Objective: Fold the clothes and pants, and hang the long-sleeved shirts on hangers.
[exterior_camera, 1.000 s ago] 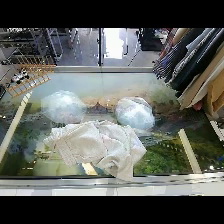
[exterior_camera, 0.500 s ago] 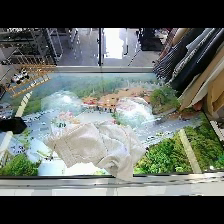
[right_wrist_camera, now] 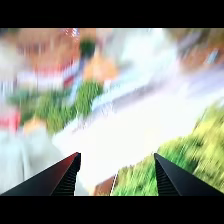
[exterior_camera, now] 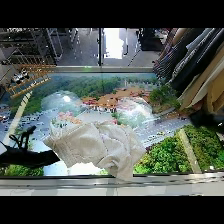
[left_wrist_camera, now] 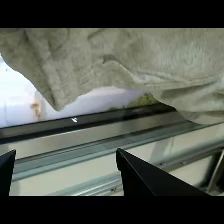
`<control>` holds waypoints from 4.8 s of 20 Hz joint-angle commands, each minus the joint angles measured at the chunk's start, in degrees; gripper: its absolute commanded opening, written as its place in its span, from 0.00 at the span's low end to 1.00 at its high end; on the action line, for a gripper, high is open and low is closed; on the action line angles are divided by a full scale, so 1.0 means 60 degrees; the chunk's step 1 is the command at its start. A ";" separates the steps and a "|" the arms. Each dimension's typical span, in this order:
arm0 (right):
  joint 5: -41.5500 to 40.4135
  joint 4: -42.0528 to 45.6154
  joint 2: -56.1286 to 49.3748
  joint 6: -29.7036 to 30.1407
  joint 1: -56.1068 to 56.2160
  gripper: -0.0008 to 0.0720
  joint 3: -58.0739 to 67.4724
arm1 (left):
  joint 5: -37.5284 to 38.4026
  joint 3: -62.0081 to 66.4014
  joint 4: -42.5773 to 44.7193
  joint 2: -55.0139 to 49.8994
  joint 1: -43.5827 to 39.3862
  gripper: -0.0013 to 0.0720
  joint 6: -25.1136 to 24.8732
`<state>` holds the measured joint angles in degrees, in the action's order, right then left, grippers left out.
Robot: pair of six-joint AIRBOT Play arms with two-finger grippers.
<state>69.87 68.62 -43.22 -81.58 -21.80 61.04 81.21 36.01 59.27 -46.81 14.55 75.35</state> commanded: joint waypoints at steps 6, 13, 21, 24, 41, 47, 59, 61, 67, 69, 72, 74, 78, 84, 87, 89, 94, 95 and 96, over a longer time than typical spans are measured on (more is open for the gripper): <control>0.0652 -0.3424 -0.1049 0.2630 0.0011 0.71 -0.4954 | -0.2962 -0.2055 -0.0951 -0.0215 -0.0175 0.97 -0.0069; 0.0306 -0.4481 -0.4007 0.3952 0.0011 0.71 -0.4994 | -0.4925 -0.1993 -0.2171 -0.1960 -0.2189 0.96 -0.0845; -0.0601 -0.6655 -0.6127 0.5574 0.1166 0.69 -0.4841 | -0.6765 -0.1993 -0.2605 -0.2124 -0.2783 0.52 -0.0550; -0.1621 -0.7023 -0.6594 0.5417 0.2674 0.22 -0.4244 | -0.6859 -0.1993 -0.2685 -0.2120 -0.2783 0.04 -0.0565; -0.0605 0.0040 -0.3519 0.2171 0.0488 0.06 0.4776 | -0.0193 0.6069 -0.2313 -0.2765 0.4532 0.05 -0.2131; -0.4710 -0.2430 -0.6998 0.0885 0.1402 0.06 0.5166 | -0.0368 0.5850 -0.2313 -0.4568 0.3453 0.04 -0.2131; 0.3424 -0.3013 -0.7093 0.2940 0.1158 0.71 0.1854 | -0.1818 0.5832 -0.1840 -0.4863 0.3308 0.05 -0.2131; 0.3333 -0.3027 -0.6233 0.3377 0.1457 0.74 -0.0186 | -0.1738 0.5832 -0.1843 -0.4863 0.3308 0.05 -0.2131; 0.1122 -0.2284 -0.5901 0.4677 0.3016 0.80 -0.3151 | -0.1672 0.5832 -0.1851 -0.4863 0.3308 0.05 -0.2127; 0.0667 -0.2018 -0.6080 0.4798 0.3646 0.51 -0.3242 | -0.1676 0.5832 -0.1851 -0.4860 0.3308 0.05 -0.2127; 0.2444 -0.1734 -0.5173 0.4233 0.3861 0.06 -0.2375 | -0.1672 0.5898 -0.1847 -0.4794 0.3377 0.05 -0.2142; 0.3785 -0.0138 -0.3501 0.3213 0.3858 0.06 -0.0459 | -0.1679 0.6131 -0.1843 -0.4670 0.3574 0.05 -0.2142; 0.0481 0.2994 -0.1949 0.2025 0.3177 0.05 0.3963 | -0.2004 0.6400 -0.1810 -0.4696 0.3738 0.05 -0.2572; -0.3803 -0.0725 -0.6324 0.1989 0.3005 0.63 0.4728 | -0.1883 0.6390 -0.1810 -0.5683 0.2889 0.05 -0.2565; -0.3027 -0.0878 -0.8171 0.0907 0.2608 0.66 0.4750 | -0.2167 0.6390 -0.1810 -0.6142 0.2437 0.05 -0.2561; -0.1512 -0.0896 -0.8357 0.0747 0.1920 0.65 0.4368 | -0.2186 0.6390 -0.1810 -0.6309 0.2401 0.05 -0.2561; -0.0186 -0.1577 -0.7337 0.0820 -0.0415 0.65 0.1982 | -0.1916 0.6390 -0.1810 -0.6269 0.2841 0.05 -0.2565; -0.0211 -0.2106 -0.7209 0.0973 -0.0925 0.65 0.1537 | -0.1738 0.6390 -0.1810 -0.6269 0.2958 0.05 -0.2565; -0.0262 -0.2725 -0.7209 0.1107 -0.1351 0.65 0.1271 | -0.1559 0.6390 -0.1807 -0.6269 0.3060 0.05 -0.2568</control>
<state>66.02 59.83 -87.90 -76.03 -22.44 75.11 69.47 74.30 48.36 -84.29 31.46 59.99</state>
